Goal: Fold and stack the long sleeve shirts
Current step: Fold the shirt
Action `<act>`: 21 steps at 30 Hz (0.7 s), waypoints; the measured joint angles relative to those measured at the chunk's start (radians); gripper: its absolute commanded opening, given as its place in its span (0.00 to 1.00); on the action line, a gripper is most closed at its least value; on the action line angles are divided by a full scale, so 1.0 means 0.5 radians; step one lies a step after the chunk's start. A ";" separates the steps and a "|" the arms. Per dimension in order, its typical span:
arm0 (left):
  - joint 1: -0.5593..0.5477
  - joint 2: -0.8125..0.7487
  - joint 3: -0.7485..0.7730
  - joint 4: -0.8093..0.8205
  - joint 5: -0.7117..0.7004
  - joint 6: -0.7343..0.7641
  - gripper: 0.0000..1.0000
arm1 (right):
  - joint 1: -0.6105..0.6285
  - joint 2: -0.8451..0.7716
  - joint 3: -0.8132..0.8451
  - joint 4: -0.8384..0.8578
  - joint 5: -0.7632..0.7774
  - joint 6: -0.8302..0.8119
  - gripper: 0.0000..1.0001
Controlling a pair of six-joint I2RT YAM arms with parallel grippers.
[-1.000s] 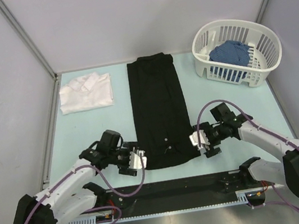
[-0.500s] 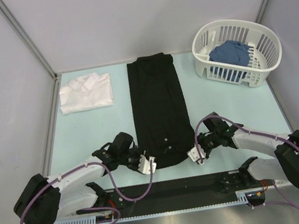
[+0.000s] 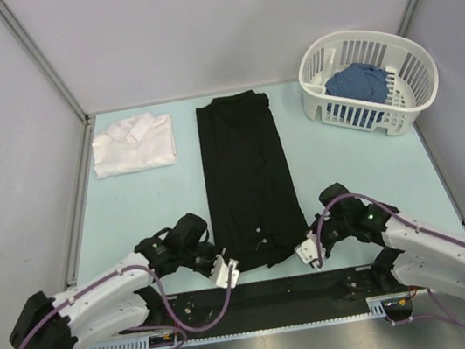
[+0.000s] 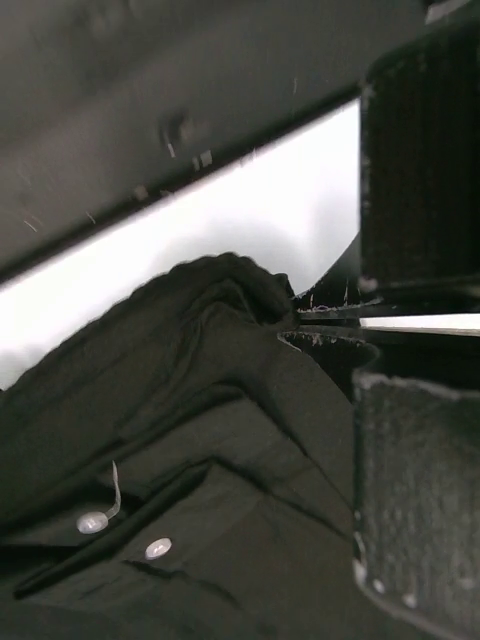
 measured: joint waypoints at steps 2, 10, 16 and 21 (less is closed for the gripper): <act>-0.021 -0.147 0.002 -0.111 0.040 -0.021 0.00 | 0.045 -0.178 0.004 -0.121 0.006 0.066 0.00; -0.037 -0.192 0.012 -0.251 0.108 -0.156 0.00 | 0.149 -0.515 -0.016 -0.340 0.034 0.269 0.00; -0.005 -0.066 0.105 -0.264 0.111 -0.211 0.00 | 0.150 -0.232 0.049 -0.294 0.071 0.460 0.00; 0.397 0.159 0.490 -0.410 0.220 -0.167 0.00 | -0.100 0.112 0.406 -0.260 0.007 0.533 0.00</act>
